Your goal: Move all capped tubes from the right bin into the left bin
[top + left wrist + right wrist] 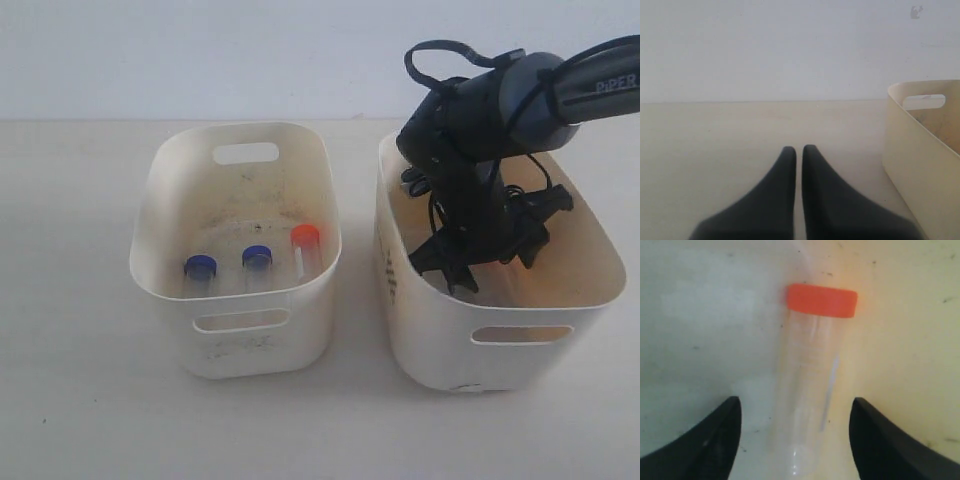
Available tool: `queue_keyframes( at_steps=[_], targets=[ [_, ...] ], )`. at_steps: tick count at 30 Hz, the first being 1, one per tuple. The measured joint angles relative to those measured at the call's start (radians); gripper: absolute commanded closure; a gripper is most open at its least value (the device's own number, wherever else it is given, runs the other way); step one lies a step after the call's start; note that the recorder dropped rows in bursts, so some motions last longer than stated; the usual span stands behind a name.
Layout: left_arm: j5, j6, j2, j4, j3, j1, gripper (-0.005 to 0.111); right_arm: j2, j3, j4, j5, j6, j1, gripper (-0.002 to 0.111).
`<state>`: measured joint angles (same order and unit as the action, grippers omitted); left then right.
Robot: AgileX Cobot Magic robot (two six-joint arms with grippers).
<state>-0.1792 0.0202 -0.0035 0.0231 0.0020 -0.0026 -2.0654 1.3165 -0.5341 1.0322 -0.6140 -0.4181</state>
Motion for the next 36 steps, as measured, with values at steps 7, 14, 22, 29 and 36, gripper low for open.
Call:
queue_keyframes(
  at_steps=[7,14,22,29,36],
  targets=[
    [0.000,0.000,0.000,0.000,0.000,0.000,0.103,-0.006,0.000,-0.032,0.047,-0.038,0.002,0.048],
    [0.000,0.000,0.000,0.000,0.000,0.000,0.103,-0.006,0.000,-0.034,0.051,-0.044,0.002,0.048],
    [0.000,0.000,0.000,0.000,0.000,0.000,0.103,-0.006,0.000,-0.025,0.051,-0.044,0.002,0.048],
    [0.000,0.000,0.000,0.000,0.000,0.000,0.103,-0.006,0.000,-0.022,0.051,-0.044,0.002,0.048],
    [0.000,0.000,0.000,0.000,0.000,0.000,0.103,-0.008,0.000,-0.022,0.051,-0.044,0.002,0.048]
  ],
)
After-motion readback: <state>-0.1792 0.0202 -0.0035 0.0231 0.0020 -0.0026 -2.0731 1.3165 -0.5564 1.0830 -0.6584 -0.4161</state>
